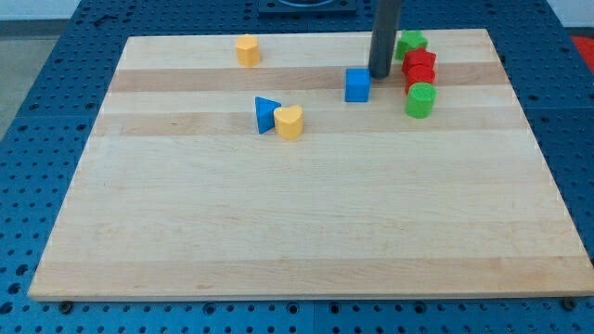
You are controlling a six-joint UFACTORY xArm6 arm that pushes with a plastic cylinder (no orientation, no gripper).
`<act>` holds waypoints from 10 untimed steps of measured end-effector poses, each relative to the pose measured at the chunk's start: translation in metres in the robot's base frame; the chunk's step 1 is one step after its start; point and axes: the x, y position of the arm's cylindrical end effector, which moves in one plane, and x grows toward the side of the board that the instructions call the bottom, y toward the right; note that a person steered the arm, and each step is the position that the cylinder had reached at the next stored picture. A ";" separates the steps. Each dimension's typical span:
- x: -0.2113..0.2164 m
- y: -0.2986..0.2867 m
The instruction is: Move the blue cube to the left side of the yellow heart
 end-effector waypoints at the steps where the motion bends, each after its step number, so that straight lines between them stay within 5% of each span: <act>1: 0.001 -0.013; 7: 0.048 -0.017; 10: 0.034 -0.068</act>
